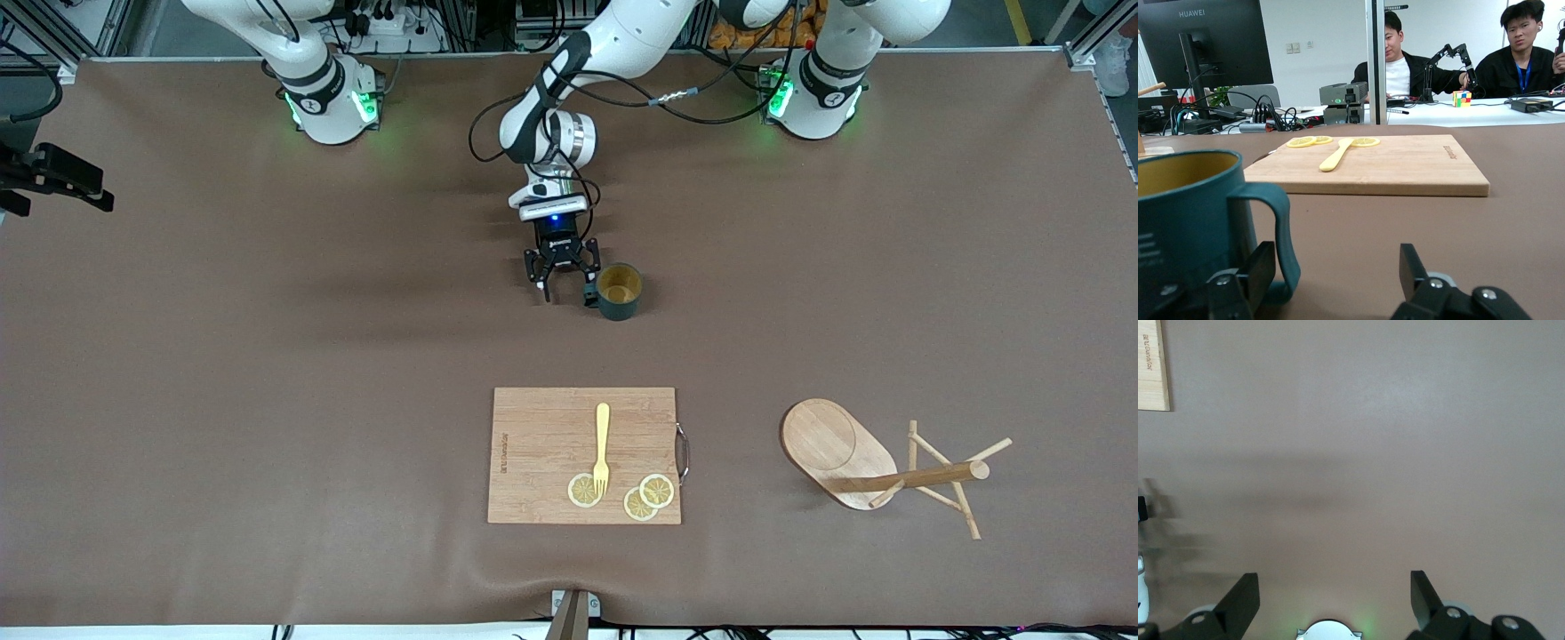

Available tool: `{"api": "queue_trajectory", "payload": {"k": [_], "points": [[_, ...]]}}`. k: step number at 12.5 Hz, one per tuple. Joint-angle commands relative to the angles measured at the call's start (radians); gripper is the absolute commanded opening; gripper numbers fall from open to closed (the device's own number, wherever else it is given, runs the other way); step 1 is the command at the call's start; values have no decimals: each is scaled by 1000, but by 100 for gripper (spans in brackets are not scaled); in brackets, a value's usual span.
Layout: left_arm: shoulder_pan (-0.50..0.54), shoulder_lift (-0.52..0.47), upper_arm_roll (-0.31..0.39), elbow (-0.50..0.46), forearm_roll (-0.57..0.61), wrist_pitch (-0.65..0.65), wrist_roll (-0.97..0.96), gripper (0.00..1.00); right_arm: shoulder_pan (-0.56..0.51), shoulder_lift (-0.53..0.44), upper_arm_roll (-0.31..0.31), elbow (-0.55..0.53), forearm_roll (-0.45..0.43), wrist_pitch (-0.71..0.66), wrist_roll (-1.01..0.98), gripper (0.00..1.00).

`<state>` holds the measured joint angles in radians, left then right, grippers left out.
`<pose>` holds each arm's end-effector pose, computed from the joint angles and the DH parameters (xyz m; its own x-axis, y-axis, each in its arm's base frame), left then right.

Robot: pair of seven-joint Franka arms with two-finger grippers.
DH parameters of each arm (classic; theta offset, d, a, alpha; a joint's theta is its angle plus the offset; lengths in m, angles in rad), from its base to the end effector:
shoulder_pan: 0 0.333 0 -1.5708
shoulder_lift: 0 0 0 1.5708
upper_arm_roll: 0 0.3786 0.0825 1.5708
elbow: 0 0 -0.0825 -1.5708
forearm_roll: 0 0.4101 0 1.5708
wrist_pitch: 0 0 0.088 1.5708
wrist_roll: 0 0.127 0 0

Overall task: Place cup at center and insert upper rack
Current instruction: 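Lower the left gripper and close it on the mug handle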

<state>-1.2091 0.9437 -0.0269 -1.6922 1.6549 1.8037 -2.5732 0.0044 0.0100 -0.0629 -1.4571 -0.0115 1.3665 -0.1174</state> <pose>0.3251 -0.6153 0.0711 0.1892 -0.0234 0.9817 0.1478 -0.9876 -0.0520 0.5594 -0.0342 0.7001 0.9933 0.0568 -0.1011 0.0571 -0.9984 0.0002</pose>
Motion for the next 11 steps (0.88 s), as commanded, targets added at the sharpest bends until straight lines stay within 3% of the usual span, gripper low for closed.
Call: {"api": "queue_trajectory", "payload": {"k": [1,4,5,6,11], "points": [[13,-31,-2,-33,29,8,-12,80,0,-18,5,-9,5,-3,-5,100],[29,-29,-2,-32,52,10,-12,71,8,-16,5,-11,10,-1,-5,100],[32,-29,-2,-29,52,10,-12,63,9,-18,5,-11,10,-1,-5,100],[34,-29,-5,-29,52,10,-13,46,9,-18,5,-11,10,-1,-5,100],[36,-25,-8,-46,28,10,-58,8,9,-18,5,-11,10,-3,-5,100]]}}
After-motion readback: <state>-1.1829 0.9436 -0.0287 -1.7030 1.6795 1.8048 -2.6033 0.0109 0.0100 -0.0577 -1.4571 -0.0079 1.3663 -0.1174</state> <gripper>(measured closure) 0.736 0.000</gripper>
